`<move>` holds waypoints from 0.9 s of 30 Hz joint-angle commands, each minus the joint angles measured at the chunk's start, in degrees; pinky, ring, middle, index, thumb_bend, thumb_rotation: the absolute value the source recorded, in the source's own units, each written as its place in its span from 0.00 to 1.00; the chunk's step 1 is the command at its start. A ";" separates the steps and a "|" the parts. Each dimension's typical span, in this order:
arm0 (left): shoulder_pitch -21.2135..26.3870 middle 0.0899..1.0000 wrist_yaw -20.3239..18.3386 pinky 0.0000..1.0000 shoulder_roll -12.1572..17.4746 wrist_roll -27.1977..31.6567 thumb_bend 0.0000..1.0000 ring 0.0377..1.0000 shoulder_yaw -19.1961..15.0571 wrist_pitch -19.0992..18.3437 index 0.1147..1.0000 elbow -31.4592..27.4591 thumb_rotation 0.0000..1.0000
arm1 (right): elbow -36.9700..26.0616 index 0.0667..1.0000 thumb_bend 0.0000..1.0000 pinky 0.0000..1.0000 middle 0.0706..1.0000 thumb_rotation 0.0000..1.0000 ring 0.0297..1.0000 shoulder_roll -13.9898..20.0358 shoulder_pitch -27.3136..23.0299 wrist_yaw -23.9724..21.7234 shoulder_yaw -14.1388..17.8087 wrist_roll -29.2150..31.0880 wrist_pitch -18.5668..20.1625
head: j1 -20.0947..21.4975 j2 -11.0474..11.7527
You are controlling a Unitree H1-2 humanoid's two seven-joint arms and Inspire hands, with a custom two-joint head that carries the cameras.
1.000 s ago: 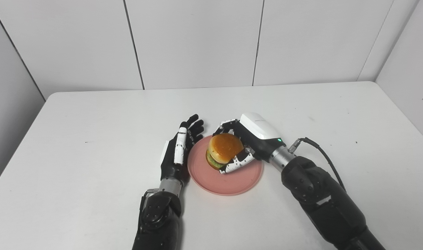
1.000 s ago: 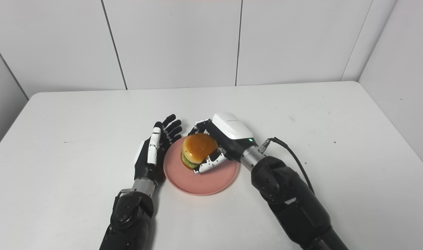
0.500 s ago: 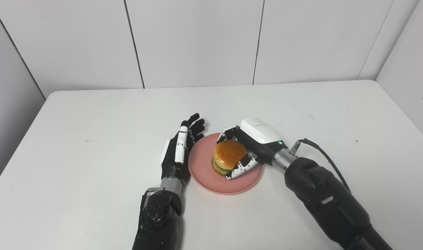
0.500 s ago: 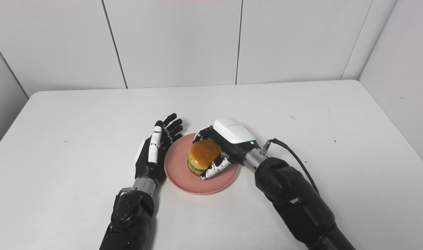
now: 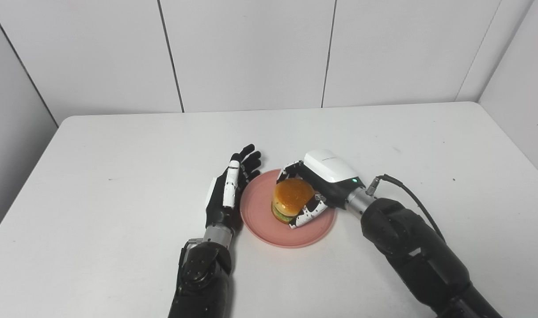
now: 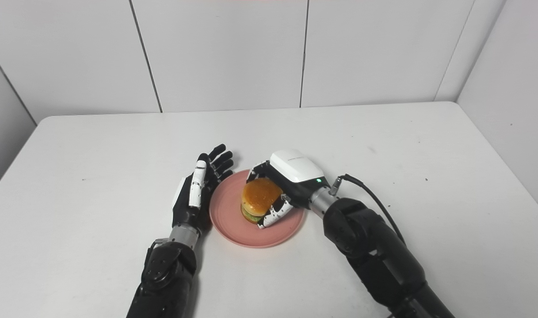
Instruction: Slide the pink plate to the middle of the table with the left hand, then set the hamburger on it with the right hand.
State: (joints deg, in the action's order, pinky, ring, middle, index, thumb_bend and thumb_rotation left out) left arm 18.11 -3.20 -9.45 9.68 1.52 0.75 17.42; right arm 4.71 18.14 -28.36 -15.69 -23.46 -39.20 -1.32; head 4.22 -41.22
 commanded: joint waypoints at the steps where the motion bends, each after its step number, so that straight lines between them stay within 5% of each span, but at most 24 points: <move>1: 0.05 0.85 -0.28 0.90 -0.50 0.22 0.41 0.89 0.09 -1.09 0.81 -1.63 1.00 | -1.16 0.46 0.51 0.56 0.63 0.11 0.64 0.28 -2.45 1.48 0.39 0.20 -3.46 | -0.05 -0.03; 2: -0.07 0.85 -0.26 0.90 -0.54 0.26 0.41 0.89 0.13 -1.17 0.81 -1.88 1.00 | -0.80 0.46 0.51 0.59 0.68 0.12 0.67 0.32 -2.39 2.00 0.35 0.13 -4.31 | -0.05 -0.03; 3: -0.13 0.86 -0.27 0.90 -0.58 0.34 0.40 0.89 0.13 -1.14 0.81 -2.01 1.00 | -0.43 0.65 0.56 0.65 0.73 0.15 0.73 0.35 -2.34 2.52 0.32 0.06 -5.23 | -0.05 -0.03; 4: -0.13 0.86 -0.31 0.90 -0.60 0.43 0.40 0.89 0.10 -1.04 0.81 -2.00 1.00 | -0.22 0.71 0.58 0.68 0.76 0.18 0.76 0.32 -2.26 2.72 0.35 0.04 -5.70 | -0.05 -0.03; 7: -0.05 0.86 -0.81 0.90 -0.41 0.63 0.40 0.89 0.17 -0.73 0.82 -1.74 1.00 | -0.23 0.77 0.59 0.72 0.80 0.24 0.80 0.15 -1.93 2.49 0.59 0.21 -5.96 | -0.04 -0.05; 12: -0.17 0.86 -0.59 0.91 -0.49 0.14 0.39 0.89 0.24 -0.67 0.82 -1.96 1.00 | -0.75 0.81 0.62 0.77 0.87 0.36 0.86 0.08 -1.51 2.11 0.77 0.45 -5.94 | -0.01 -0.17; 27: -0.27 0.89 -0.87 0.92 -0.79 1.30 0.37 0.91 -0.16 -2.14 0.85 -2.86 1.00 | -1.05 0.82 0.67 0.81 0.89 0.43 0.89 0.68 -1.12 0.50 0.21 -0.03 -6.21 | 0.19 -0.28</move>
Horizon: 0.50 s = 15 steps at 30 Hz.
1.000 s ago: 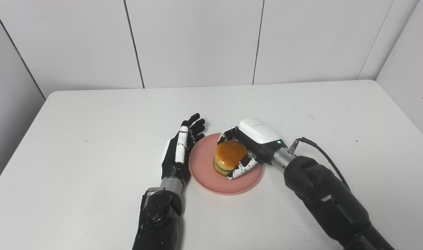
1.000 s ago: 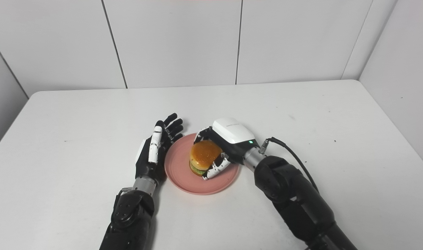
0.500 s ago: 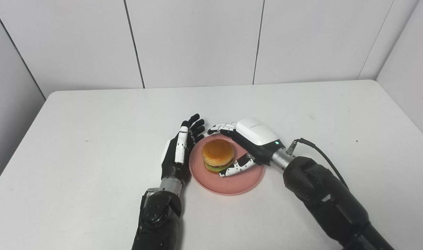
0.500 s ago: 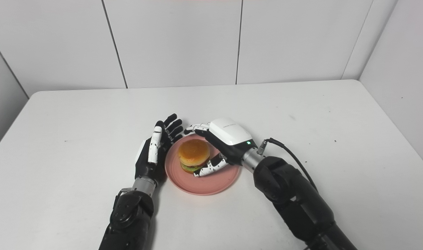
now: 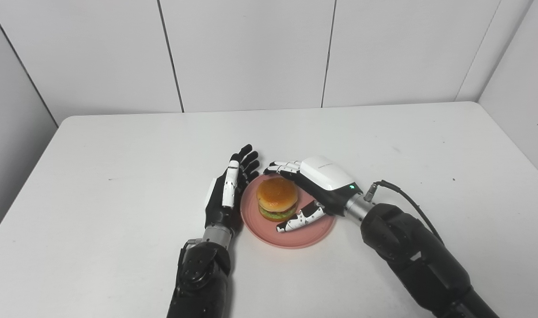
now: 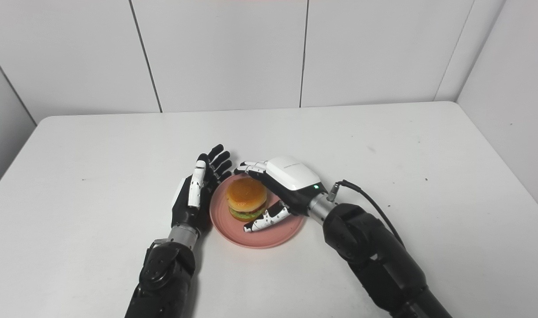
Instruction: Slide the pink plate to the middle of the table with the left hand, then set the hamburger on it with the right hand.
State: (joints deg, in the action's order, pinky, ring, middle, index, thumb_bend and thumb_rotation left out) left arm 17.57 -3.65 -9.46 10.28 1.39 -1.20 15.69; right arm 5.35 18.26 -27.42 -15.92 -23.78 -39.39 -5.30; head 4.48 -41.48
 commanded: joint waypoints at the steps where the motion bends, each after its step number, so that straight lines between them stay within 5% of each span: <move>1: 0.28 0.89 -0.26 0.92 -0.87 0.75 0.37 0.91 -0.15 -0.19 0.85 -1.08 1.00 | -1.44 0.82 0.67 0.80 0.89 0.43 0.88 0.58 -2.01 0.99 0.65 0.43 -2.66 | 0.03 -0.04; 7: 0.37 0.86 0.34 0.89 -0.75 -0.16 0.38 0.89 -0.06 0.62 0.82 -0.61 1.00 | -0.94 0.86 0.66 0.80 0.90 0.45 0.88 0.15 -0.88 2.62 2.57 3.74 -3.89 | 0.02 -0.05; 11: 0.50 0.84 0.55 0.89 -0.71 -0.28 0.39 0.88 -0.36 0.46 0.80 -0.64 1.00 | -0.16 0.91 0.68 0.77 0.92 0.62 0.87 -2.26 1.20 7.55 6.79 8.64 -6.20 | 0.07 0.04; 15: 0.60 0.85 0.74 0.90 -0.55 -0.83 0.40 0.89 -0.36 1.33 0.81 -0.55 1.00 | -1.95 0.96 0.66 0.81 0.96 0.68 0.93 -5.10 3.12 9.88 10.73 12.93 -5.23 | 0.07 0.12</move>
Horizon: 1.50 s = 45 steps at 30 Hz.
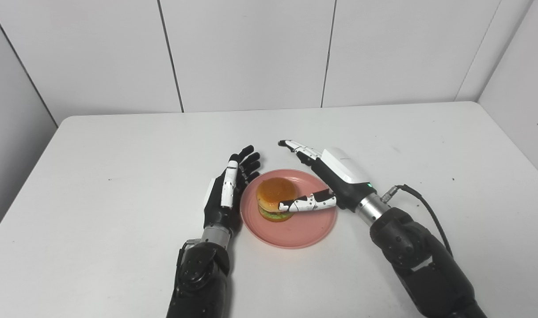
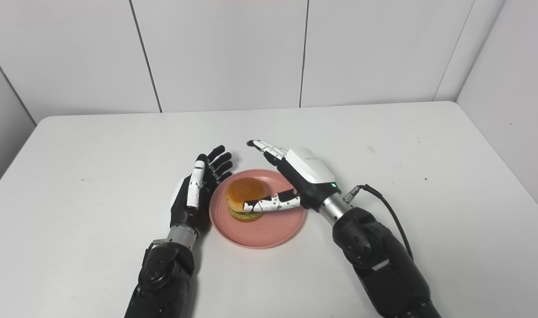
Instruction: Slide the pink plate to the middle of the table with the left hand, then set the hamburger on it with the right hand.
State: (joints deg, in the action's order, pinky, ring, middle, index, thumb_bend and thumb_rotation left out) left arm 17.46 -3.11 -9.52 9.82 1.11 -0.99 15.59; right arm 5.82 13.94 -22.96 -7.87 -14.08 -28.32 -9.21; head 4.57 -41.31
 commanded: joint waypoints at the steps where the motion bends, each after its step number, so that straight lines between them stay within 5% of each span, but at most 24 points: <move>1: 0.74 0.85 0.09 0.90 -0.33 -0.44 0.40 0.89 -0.06 1.69 0.81 -0.40 1.00 | -3.44 0.96 0.65 0.82 0.97 0.68 0.93 -1.97 -0.74 3.01 2.46 3.10 -0.89 | 0.00 0.01; 5: 0.75 0.88 0.54 0.92 -0.10 -0.82 0.41 0.91 -0.27 2.83 0.84 -0.86 1.00 | -6.00 0.97 0.58 0.85 0.98 0.70 0.93 -5.35 0.78 4.66 6.83 7.76 1.40 | -0.19 0.07; 10: 0.25 0.89 0.88 0.95 0.34 -0.87 0.41 0.92 -0.42 2.72 0.87 -2.37 1.00 | -6.23 1.00 0.58 0.89 0.98 0.94 0.92 -6.37 1.53 4.92 9.26 9.84 2.90 | -0.09 0.19; 12: 0.13 0.91 0.88 0.97 0.60 -0.84 0.41 0.94 -0.51 2.75 0.88 -2.54 1.00 | -5.37 1.00 0.57 0.89 0.97 0.96 0.92 -6.91 1.91 5.04 10.18 11.87 3.06 | -0.17 0.23; 19: 0.11 0.97 0.70 1.00 1.38 -2.29 0.41 0.99 -0.32 4.46 0.93 -1.95 1.00 | -3.13 0.99 0.59 0.89 0.96 0.92 0.93 -9.65 3.62 4.17 13.15 22.13 4.26 | -0.42 0.44; 29: -0.13 1.00 -0.27 1.00 2.90 -2.93 0.37 1.00 0.64 7.25 0.99 -1.54 1.00 | -2.07 0.97 0.62 0.93 0.96 0.89 0.94 -13.54 6.64 5.87 15.13 27.97 6.21 | 0.08 0.33; 34: 0.21 1.00 -0.31 1.00 3.13 -2.87 0.37 1.00 0.58 7.66 1.00 -0.99 1.00 | -1.07 1.00 0.55 0.97 1.00 0.97 0.99 -13.76 7.99 5.26 14.80 29.45 5.98 | -0.17 0.28; 45: 0.34 1.00 -2.25 1.00 4.39 -2.29 0.35 1.00 1.17 7.81 1.00 0.08 1.00 | 0.39 1.00 0.56 1.00 1.00 0.98 1.00 -14.55 8.99 7.56 14.45 28.00 3.79 | 0.11 0.32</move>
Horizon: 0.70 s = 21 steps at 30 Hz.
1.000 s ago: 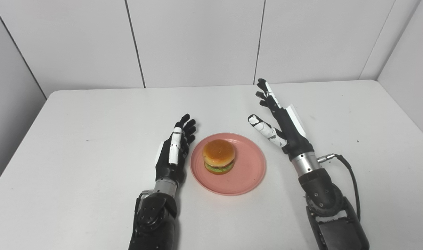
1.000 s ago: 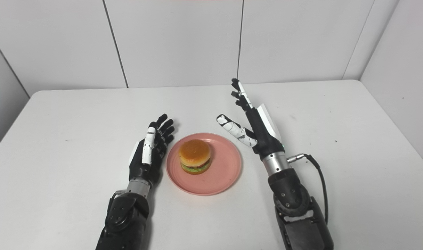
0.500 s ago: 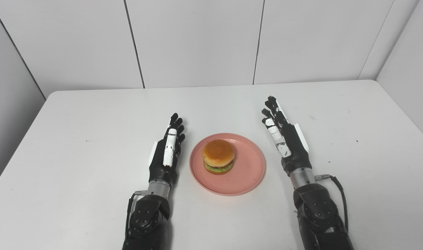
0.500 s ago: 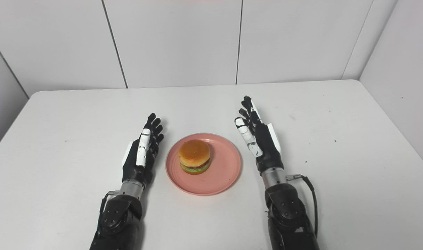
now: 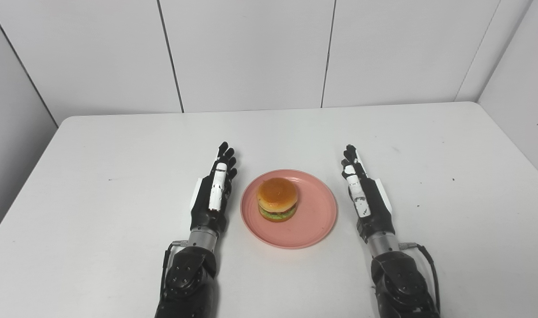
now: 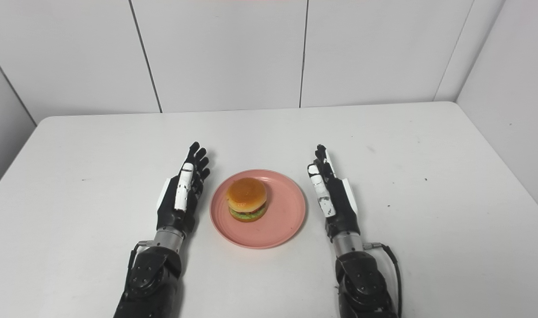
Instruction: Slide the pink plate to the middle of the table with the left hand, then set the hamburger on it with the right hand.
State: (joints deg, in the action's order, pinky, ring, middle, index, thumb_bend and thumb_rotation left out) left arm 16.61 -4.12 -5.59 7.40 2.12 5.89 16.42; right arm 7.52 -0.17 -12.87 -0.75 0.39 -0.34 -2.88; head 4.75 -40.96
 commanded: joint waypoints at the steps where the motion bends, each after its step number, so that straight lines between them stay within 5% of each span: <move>1: 1.11 1.00 -1.44 1.00 0.50 0.20 0.36 1.00 0.25 0.93 1.00 -0.66 1.00 | -1.37 1.00 0.56 1.00 1.00 0.98 1.00 -0.49 -0.94 0.41 -0.02 0.18 -2.35 | -0.06 0.02; 21: 0.35 1.00 -0.05 1.00 -0.32 -1.57 0.37 1.00 0.53 1.54 1.00 0.19 1.00 | -0.06 1.00 0.57 1.00 1.00 0.96 1.00 0.57 -1.64 0.00 0.15 0.72 -1.86 | -0.92 0.26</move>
State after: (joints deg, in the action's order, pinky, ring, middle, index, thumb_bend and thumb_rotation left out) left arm 16.43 -4.33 -5.51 6.42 2.37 5.58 16.38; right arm 7.62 0.14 -12.80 -0.44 0.41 0.13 -2.88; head 3.87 -40.69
